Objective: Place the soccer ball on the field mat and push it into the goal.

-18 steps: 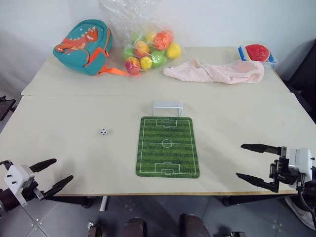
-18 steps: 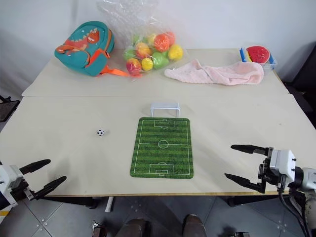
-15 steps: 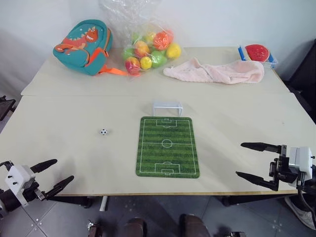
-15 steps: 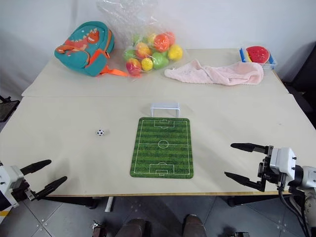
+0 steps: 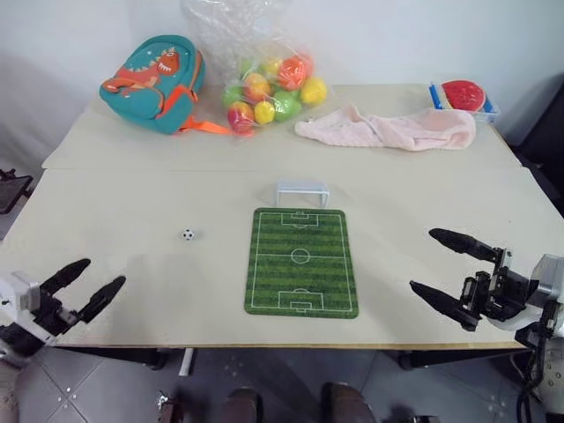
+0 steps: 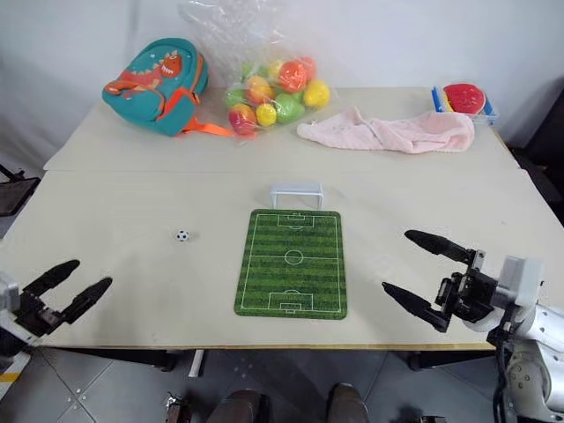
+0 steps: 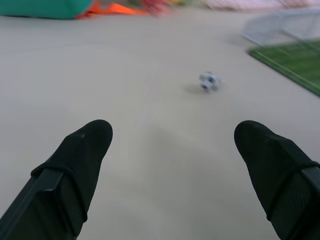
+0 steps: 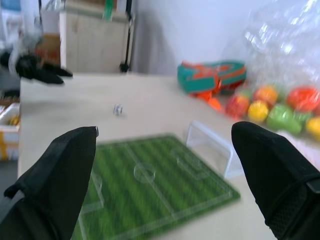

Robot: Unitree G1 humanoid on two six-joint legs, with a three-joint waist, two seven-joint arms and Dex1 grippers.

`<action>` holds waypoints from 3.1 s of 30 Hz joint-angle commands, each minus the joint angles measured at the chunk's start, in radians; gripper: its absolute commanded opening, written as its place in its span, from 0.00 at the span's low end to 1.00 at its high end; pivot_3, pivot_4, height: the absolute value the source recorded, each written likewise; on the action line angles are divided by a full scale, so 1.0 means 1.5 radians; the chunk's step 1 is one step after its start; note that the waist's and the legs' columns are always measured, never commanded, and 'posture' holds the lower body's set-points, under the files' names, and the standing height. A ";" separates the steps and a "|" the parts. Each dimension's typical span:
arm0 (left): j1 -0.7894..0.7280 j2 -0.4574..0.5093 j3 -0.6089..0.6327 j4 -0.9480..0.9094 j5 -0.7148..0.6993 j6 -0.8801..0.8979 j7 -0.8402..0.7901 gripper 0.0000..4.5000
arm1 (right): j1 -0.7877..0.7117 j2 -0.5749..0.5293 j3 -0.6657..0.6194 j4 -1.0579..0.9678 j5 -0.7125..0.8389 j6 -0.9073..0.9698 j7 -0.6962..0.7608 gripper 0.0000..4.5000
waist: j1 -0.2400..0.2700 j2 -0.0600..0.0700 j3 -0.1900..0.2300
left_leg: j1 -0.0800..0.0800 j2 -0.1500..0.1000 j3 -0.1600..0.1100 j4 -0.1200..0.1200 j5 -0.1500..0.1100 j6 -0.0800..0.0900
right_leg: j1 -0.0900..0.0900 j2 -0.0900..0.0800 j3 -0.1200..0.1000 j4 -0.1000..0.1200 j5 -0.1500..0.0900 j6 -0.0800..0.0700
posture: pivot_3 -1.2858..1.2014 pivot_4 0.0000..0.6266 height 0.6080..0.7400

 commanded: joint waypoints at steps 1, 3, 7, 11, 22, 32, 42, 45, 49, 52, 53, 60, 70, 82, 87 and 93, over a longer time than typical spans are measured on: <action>-0.054 -0.023 -0.047 0.000 0.022 -0.003 0.022 1.00 | 0.035 0.017 -0.011 -0.025 0.004 -0.022 0.005 1.00 | 0.005 0.000 0.000 | 0.000 0.000 0.000 0.000 0.000 0.000 | 0.000 0.000 0.000 0.000 0.000 0.000 | 0.52 0.24 1.00; -0.110 -0.030 -0.092 0.000 0.035 0.012 0.016 1.00 | 0.053 0.015 -0.009 -0.018 -0.010 -0.041 0.030 1.00 | 0.009 -0.001 0.000 | 0.000 -0.001 0.001 0.001 0.000 0.000 | 0.000 0.000 0.000 0.000 0.000 0.000 | 0.52 0.24 1.00; -0.212 -0.019 -0.155 0.060 0.083 0.007 -0.001 1.00 | 0.066 0.004 -0.006 -0.004 -0.019 -0.051 0.055 1.00 | 0.004 -0.002 -0.001 | -0.001 -0.001 0.002 0.002 0.000 0.000 | 0.000 0.000 0.000 0.001 0.000 0.000 | 0.52 0.24 1.00; -0.306 -0.018 -0.205 0.139 0.124 -0.008 -0.024 1.00 | 0.067 0.005 -0.003 0.010 -0.025 -0.062 0.066 1.00 | -0.005 -0.002 -0.001 | 0.000 -0.001 0.003 0.001 0.000 0.000 | 0.000 0.001 0.000 0.002 0.000 0.000 | 0.52 0.24 1.00; -0.365 -0.002 -0.250 0.284 0.203 -0.056 -0.030 1.00 | 0.077 0.017 0.002 0.008 -0.035 -0.075 0.053 1.00 | -0.010 -0.002 -0.001 | 0.000 -0.001 0.003 0.002 0.001 0.000 | 0.000 0.001 0.000 0.002 0.000 0.000 | 0.52 0.24 1.00; -0.384 -0.045 -0.244 0.335 0.194 -0.078 -0.026 0.61 | 0.059 0.017 0.014 0.024 -0.044 -0.076 0.045 1.00 | -0.003 -0.001 -0.001 | 0.000 -0.001 0.003 0.002 0.001 0.000 | 0.000 0.000 0.000 0.003 0.000 0.001 | 0.52 0.24 1.00; -0.361 -0.042 -0.225 0.293 0.161 -0.091 -0.070 0.19 | 0.058 0.012 0.021 0.024 -0.048 -0.071 0.030 1.00 | -0.001 -0.001 -0.001 | 0.000 -0.001 0.003 0.002 0.001 0.000 | 0.000 0.000 0.000 0.003 0.000 0.001 | 0.52 0.24 1.00; -0.359 -0.030 -0.242 0.200 0.122 -0.044 -0.143 0.19 | 0.068 -0.017 -0.006 0.022 -0.025 -0.052 0.047 1.00 | -0.001 -0.002 -0.001 | 0.000 -0.001 0.003 0.002 0.001 0.000 | 0.000 0.000 0.000 0.003 0.000 0.001 | 0.52 0.24 1.00; -0.354 -0.006 -0.293 0.100 0.129 0.002 -0.205 0.19 | 0.080 -0.056 -0.022 0.020 -0.015 -0.035 0.074 1.00 | 0.005 -0.002 -0.001 | -0.001 -0.001 0.003 0.003 0.001 0.000 | 0.000 0.000 0.000 0.003 0.000 0.001 | 0.52 0.24 1.00; -0.369 0.001 -0.395 -0.037 0.137 0.080 -0.266 0.19 | 0.095 -0.109 -0.063 0.055 0.003 -0.036 0.162 1.00 | 0.007 -0.001 -0.001 | -0.001 -0.001 0.002 0.002 0.001 0.000 | 0.000 0.000 0.000 0.002 0.000 0.001 | 0.52 0.24 1.00; -0.370 -0.006 -0.434 -0.076 0.149 0.090 -0.278 0.19 | 0.099 -0.122 -0.074 0.072 0.007 -0.035 0.185 1.00 | 0.008 -0.001 -0.001 | -0.001 -0.001 0.002 0.002 0.001 0.000 | 0.000 0.000 0.000 0.002 0.000 0.001 | 0.52 0.24 1.00; -0.357 -0.075 -0.551 -0.172 0.195 0.143 -0.220 0.19 | 0.125 -0.165 -0.083 0.136 0.005 -0.070 0.252 1.00 | 0.003 -0.001 -0.001 | -0.001 -0.001 0.003 0.002 0.001 0.001 | 0.001 0.001 0.000 0.000 0.001 0.002 | 0.52 0.24 1.00; -0.361 -0.121 -0.628 -0.153 0.283 0.120 -0.162 0.19 | 0.118 -0.172 -0.062 0.157 0.002 -0.093 0.250 1.00 | 0.006 -0.001 -0.001 | -0.001 -0.001 0.003 0.003 0.001 0.001 | 0.001 0.001 0.001 -0.001 0.001 0.002 | 0.52 0.24 1.00; -0.355 -0.136 -0.630 -0.147 0.290 0.123 -0.148 0.19 | 0.133 -0.126 -0.047 0.136 -0.014 -0.102 0.236 1.00 | 0.007 -0.001 -0.001 | -0.001 -0.001 0.003 0.003 0.001 0.001 | 0.001 0.000 0.000 -0.002 0.001 0.002 | 0.52 0.24 1.00; -0.350 -0.142 -0.638 -0.153 0.285 0.132 -0.152 0.27 | 0.138 -0.116 -0.048 0.141 -0.017 -0.109 0.243 1.00 | 0.007 -0.001 -0.001 | -0.001 -0.001 0.003 0.003 0.001 0.001 | 0.001 0.000 0.000 -0.002 0.001 0.002 | 0.52 0.24 1.00; -0.348 -0.154 -0.629 -0.155 0.279 0.117 -0.147 0.56 | 0.148 -0.121 -0.043 0.174 -0.009 -0.133 0.252 1.00 | 0.007 -0.001 -0.001 | -0.001 -0.001 0.003 0.003 0.001 0.001 | 0.001 0.000 0.000 -0.002 0.001 0.002 | 0.52 0.24 1.00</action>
